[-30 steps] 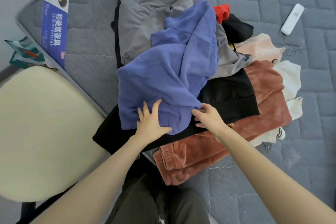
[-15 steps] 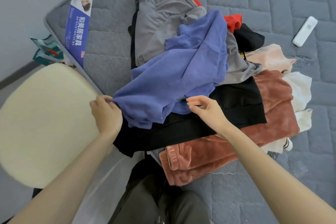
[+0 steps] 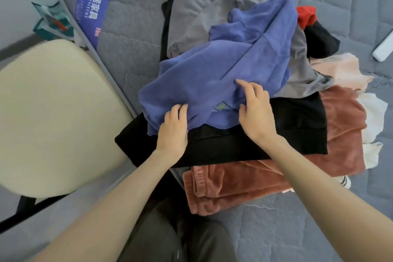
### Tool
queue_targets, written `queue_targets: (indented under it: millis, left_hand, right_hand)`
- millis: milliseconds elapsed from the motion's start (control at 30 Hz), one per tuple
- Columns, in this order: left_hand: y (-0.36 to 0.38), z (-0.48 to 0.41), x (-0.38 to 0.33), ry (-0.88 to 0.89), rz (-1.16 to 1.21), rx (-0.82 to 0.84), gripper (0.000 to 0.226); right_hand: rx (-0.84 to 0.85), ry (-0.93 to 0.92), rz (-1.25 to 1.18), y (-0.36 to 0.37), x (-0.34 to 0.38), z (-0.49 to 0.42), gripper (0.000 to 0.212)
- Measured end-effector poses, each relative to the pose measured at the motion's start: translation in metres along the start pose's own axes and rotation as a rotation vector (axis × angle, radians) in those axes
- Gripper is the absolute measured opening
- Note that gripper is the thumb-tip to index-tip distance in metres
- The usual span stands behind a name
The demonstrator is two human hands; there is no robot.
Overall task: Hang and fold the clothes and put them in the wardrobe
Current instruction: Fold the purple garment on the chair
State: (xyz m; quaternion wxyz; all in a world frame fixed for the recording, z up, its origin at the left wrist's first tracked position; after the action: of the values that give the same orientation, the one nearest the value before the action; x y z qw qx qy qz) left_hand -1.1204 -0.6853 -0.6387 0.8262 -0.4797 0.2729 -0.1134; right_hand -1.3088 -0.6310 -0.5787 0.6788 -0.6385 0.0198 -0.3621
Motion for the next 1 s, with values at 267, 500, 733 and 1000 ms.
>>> queue_targets:
  millis: [267,500,733,1000]
  left_hand:
    - [-0.01,0.002,0.026,0.079,-0.071,0.063,0.067]
    - [-0.049,0.011,0.045,-0.066,0.442,-0.212,0.012]
    - [-0.136,0.059,0.039,0.004,0.785,-0.403,0.006]
    - [-0.215,0.156,0.027,0.058,1.0,-0.405,0.026]
  right_hand:
    - [0.09,0.08,0.048,0.003,-0.005,-0.014,0.066]
    - [0.147,0.035,-0.092,0.007,0.006,-0.003,0.049]
    - [0.049,-0.123,0.071,-0.012,0.055,0.028,0.071]
    - [0.016,-0.096,0.052,-0.029,0.107,0.065,0.07]
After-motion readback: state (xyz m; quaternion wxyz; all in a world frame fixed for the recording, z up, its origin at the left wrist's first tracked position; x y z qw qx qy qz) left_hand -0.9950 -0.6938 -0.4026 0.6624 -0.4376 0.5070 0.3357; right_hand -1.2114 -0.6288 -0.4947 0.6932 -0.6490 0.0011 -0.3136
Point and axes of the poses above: each hand's wrist, its own z-axis away from the middle knuckle, its own y-axis out of the palm, x = y × z, the point moved 8 cm from there along -z, towards the middle knuckle
